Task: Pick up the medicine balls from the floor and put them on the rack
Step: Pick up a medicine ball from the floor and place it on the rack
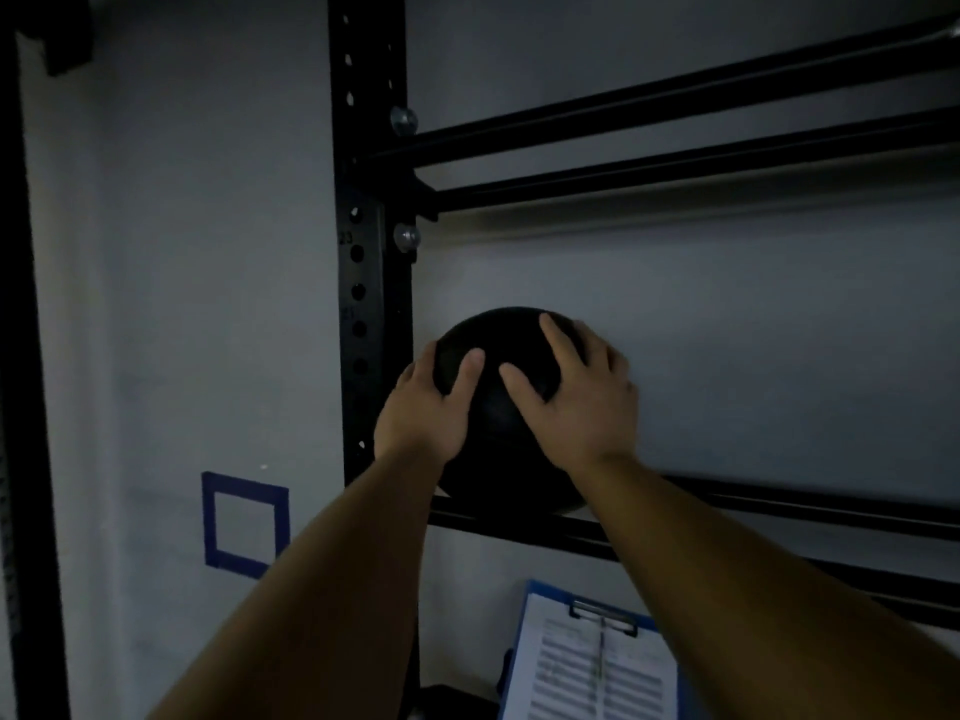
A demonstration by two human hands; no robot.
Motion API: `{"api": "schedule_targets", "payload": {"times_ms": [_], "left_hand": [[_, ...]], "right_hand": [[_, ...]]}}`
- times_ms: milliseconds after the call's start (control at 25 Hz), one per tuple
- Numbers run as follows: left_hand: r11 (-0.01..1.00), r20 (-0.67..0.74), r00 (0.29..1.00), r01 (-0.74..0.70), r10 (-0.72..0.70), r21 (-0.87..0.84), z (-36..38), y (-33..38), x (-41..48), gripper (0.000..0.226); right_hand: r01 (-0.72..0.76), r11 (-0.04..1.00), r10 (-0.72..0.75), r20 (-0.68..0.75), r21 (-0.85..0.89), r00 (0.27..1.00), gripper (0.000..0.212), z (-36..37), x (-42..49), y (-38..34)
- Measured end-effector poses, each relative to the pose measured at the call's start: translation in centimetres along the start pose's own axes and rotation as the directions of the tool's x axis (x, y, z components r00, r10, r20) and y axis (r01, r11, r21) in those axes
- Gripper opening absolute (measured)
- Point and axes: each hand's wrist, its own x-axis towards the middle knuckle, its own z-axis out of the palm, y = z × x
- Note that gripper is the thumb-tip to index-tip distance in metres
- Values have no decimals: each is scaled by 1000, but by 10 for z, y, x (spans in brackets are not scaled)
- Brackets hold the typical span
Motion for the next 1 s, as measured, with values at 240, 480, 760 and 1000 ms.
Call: {"api": "schedule_targets", "payload": {"times_ms": [240,480,760,1000], "left_hand": [[935,127,985,64,-115,348,-34,17,3,97],[850,244,968,-173,55,497,-76,59,-101,98],[842,320,943,-245,92,480,-156,172,-305,81],[762,378,920,-316,100,566,-279,252,-509,71]], "right_hand": [[-5,995,31,258,-102,966,95,-21,4,-19],[-104,995,97,427,-7,899,78,-109,-62,-12],[-208,974,147,444,91,884,51,-331,-200,-37],[-204,979,190,494,-25,848,44,-524,-336,-52]]}}
